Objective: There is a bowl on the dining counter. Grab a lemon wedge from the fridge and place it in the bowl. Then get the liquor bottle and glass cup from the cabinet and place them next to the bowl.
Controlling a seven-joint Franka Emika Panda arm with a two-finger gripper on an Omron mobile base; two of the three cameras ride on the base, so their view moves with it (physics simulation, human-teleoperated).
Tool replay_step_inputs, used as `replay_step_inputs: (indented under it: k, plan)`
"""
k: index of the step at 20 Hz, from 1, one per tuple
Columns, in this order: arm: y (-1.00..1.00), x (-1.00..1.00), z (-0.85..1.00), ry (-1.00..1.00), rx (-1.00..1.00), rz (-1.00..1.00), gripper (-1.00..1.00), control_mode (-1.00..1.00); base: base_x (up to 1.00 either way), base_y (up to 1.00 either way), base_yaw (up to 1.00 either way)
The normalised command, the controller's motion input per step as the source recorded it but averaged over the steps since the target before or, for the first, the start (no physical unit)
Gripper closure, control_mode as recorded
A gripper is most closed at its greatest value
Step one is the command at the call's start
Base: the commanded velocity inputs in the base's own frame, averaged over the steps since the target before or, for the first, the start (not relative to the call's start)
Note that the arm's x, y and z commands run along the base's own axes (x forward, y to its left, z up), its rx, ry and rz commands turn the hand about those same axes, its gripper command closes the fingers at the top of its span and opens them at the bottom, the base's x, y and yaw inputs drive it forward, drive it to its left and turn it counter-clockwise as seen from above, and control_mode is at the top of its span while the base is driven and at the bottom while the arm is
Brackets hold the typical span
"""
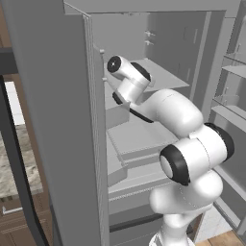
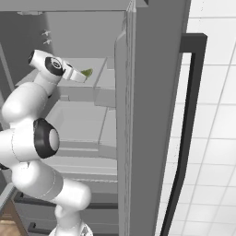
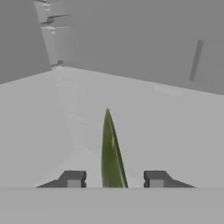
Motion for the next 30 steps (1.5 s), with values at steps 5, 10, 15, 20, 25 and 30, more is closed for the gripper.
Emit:
replay_step_inputs:
  k: [5, 10, 15, 20, 25, 30]
  plan:
    - [0.00, 0.02, -0.04, 0.00, 0.00, 0.00, 1.00, -1.00, 0.00, 0.00, 0.00]
    - [0.00, -0.01, 0.00, -0.01, 0.00, 0.00, 1.00, -1.00, 0.00, 0.00, 0.00]
    - [0.02, -0.21, 0.07, -0.14, -0.01, 0.00, 1.00, -1.00, 0.00, 0.00, 0.00]
    - [0.05, -0.04, 0.00, -0.01, -0.01, 0.00, 1.00, -1.00, 0.00, 0.00, 0.00]
    - [0.00, -0.05, 0.00, 0.00, 0.00, 0.00, 1.00, -1.00, 0.00, 0.00, 0.00]
    - [-0.01, -0.41, 0.00, -0.07, 0.00, 0.00, 1.00, -1.00, 0.00, 0.00, 0.00]
